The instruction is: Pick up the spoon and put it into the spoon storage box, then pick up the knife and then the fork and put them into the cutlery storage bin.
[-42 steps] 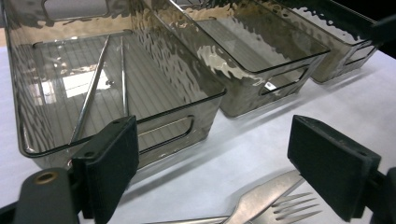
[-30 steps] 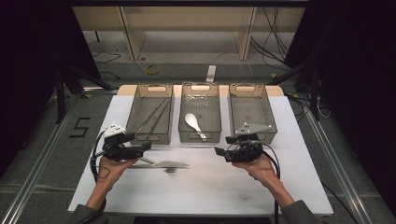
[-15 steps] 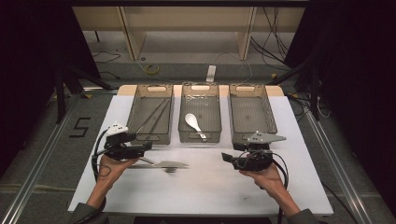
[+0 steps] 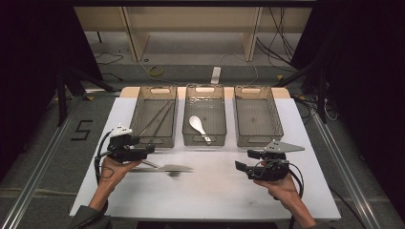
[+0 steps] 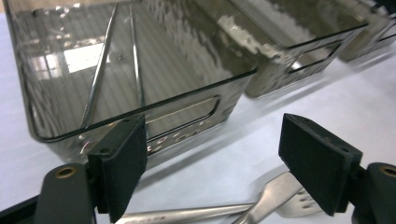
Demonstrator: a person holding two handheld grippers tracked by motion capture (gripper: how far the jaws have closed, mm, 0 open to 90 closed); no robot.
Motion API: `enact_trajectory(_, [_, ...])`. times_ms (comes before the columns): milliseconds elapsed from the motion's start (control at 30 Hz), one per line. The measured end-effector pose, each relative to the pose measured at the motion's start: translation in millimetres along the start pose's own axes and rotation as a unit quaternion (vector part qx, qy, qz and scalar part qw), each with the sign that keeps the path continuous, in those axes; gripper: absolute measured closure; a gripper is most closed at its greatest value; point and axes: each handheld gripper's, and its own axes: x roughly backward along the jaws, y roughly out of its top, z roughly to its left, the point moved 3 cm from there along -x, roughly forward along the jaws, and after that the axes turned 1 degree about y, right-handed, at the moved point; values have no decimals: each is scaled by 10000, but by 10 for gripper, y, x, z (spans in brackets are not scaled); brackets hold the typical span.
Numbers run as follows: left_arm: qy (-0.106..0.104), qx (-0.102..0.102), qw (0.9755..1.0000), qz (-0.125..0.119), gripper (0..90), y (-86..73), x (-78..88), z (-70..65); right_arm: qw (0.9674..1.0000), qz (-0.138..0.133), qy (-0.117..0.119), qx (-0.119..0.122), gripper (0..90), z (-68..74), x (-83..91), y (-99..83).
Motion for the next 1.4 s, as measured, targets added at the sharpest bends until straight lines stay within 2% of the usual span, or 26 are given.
enact_trajectory(267, [174,148,9995,200,201,-22,-10,140,10000,-30,-52,-51,272,-23,91,-56])
enact_trajectory(500, [364,28,9985,403,181,-42,1,177,9999,-35,-118,-99,267,-39,151,-102])
enact_trajectory(667, [474,-138,9967,640,188,-74,-16,173,9998,-21,-154,-138,267,-48,200,-144])
enact_trajectory(800, [503,-245,9950,825,268,-106,-30,177,9998,-20,-158,-112,268,-45,212,-156])
enact_trajectory(933, [465,-385,9931,1008,413,-146,-43,179,9998,31,-148,-112,267,-47,212,-169])
enact_trajectory(1033, [496,-566,9890,1277,543,-189,-55,182,9999,59,-125,-78,268,-43,213,-177])
enact_trajectory(1200, [529,-660,9840,1568,709,-254,-60,197,9999,87,-96,-30,269,-23,222,-185])
enact_trajectory(1367, [476,-775,9803,1751,836,-287,-69,214,9998,162,-109,17,272,-6,214,-198])
enact_trajectory(1400, [467,-783,9802,1756,856,-295,-78,210,9998,167,-115,48,272,-2,208,-200])
